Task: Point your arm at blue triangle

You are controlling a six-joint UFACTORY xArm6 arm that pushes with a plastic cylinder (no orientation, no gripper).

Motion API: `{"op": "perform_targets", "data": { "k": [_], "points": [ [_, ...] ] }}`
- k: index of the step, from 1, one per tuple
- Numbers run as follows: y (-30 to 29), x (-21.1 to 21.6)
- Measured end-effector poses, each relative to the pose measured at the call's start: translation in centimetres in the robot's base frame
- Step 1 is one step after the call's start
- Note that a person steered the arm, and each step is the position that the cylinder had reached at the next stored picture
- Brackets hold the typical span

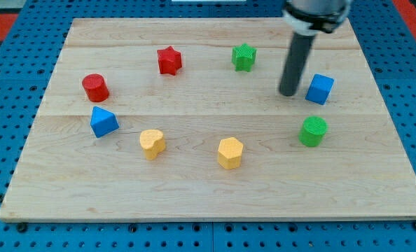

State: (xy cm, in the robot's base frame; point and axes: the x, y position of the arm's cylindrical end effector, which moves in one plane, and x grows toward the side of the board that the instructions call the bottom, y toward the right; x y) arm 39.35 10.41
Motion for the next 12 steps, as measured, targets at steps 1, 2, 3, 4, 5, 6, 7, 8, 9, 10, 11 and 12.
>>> {"op": "perform_targets", "data": {
  "k": [1, 2, 3, 4, 5, 6, 7, 8, 9, 10, 11, 12],
  "points": [
    [-7.0, -2.2],
    [-13.7, -2.9],
    [-11.9, -1.8],
    [-8.6, -0.8],
    [-7.8, -0.8],
    [-7.8, -0.8],
    [-7.8, -0.8],
    [-5.6, -2.6],
    [1.6, -3.7],
    [1.8, -6.3],
    [2.4, -6.8],
    [8.1, -6.3]
  ]
}}
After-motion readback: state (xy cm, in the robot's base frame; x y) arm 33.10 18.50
